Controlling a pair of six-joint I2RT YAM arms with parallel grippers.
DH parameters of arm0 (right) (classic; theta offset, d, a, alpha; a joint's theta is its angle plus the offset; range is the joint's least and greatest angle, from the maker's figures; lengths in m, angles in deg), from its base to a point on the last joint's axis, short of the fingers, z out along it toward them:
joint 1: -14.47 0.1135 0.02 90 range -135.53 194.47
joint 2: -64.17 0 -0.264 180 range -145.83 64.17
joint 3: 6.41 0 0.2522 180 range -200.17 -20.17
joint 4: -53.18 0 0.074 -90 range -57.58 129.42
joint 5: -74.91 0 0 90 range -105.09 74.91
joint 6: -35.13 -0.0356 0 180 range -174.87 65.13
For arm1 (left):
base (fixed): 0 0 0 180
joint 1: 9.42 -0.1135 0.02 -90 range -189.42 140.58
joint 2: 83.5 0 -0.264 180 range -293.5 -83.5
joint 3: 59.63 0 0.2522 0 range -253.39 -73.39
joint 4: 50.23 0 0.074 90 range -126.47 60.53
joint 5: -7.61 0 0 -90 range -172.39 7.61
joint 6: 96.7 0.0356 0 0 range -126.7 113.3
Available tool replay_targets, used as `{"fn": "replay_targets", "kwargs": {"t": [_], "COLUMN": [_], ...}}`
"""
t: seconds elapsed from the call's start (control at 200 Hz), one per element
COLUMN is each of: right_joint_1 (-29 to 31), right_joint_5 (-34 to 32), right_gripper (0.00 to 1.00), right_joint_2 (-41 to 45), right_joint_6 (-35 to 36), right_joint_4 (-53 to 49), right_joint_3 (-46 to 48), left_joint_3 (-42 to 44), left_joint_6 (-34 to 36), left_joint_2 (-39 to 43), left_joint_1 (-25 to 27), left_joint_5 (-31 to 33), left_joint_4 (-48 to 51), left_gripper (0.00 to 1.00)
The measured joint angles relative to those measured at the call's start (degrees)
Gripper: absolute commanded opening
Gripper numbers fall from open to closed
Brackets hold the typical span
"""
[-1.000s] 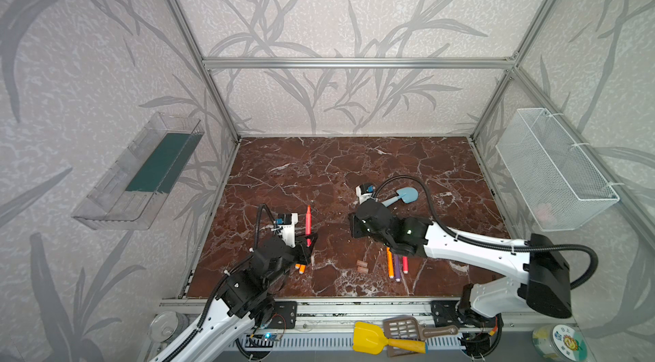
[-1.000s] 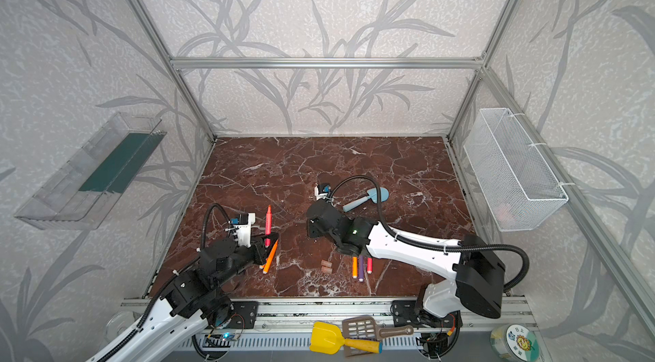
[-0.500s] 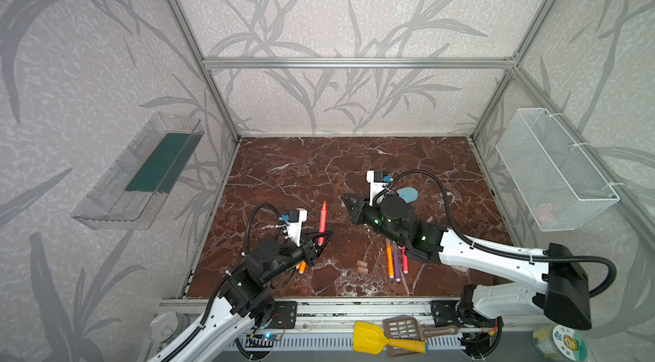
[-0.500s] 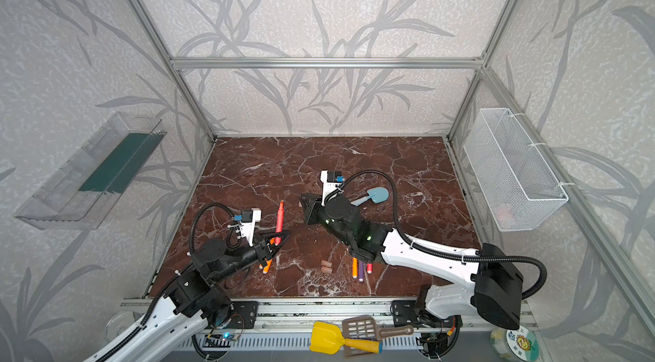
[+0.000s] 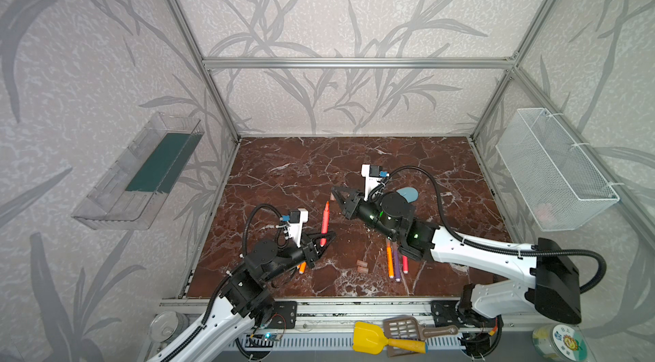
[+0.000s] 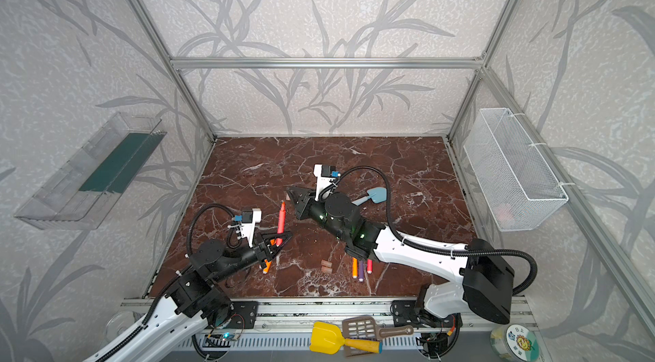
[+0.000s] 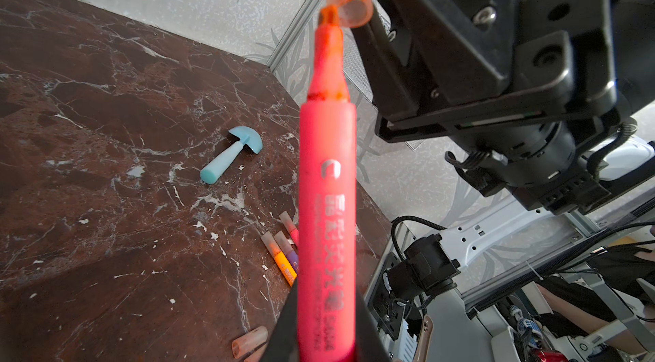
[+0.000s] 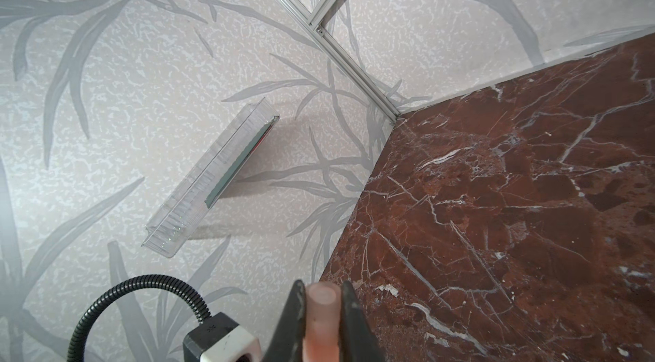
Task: Insert the pens into the pen caps
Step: 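Lift the pale pink cap with the right gripper and carry it above the pink marker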
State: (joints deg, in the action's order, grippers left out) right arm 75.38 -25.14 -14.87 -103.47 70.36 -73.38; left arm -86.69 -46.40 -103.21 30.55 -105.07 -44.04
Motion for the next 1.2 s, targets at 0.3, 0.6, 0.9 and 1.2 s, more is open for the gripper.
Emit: {"fn": "replay_targets", "kwargs": {"t": [0.3,0.6,0.9,1.2], "right_joint_1": [0.66,0.98,1.4,2.23], "right_joint_5": [1.14,1.14,1.6,1.29], "right_gripper": [0.0,0.0,0.0,0.0], "right_joint_2": [-0.79,-2.08,-3.3,-3.28], "right_joint_6": [-0.07,-0.04,-0.02,0.2], "right_joint_4": [0.98,1.07,1.79,3.3], "right_joint_3": [-0.52,-0.59,-1.4,0.02], "left_joint_3": [0.42,0.42,0.42,0.63], "left_joint_6": [-0.48,-0.63,-0.79,-1.53], "left_joint_2": [0.24,0.94,0.96,0.98], "left_joint_1": [0.07,0.07,0.07,0.11], "left_joint_5": [-0.04,-0.13,0.09,0.52], "left_joint_4": [-0.24,-0.2,-0.13,-0.13], "left_gripper": [0.0,0.0,0.0,0.0]}}
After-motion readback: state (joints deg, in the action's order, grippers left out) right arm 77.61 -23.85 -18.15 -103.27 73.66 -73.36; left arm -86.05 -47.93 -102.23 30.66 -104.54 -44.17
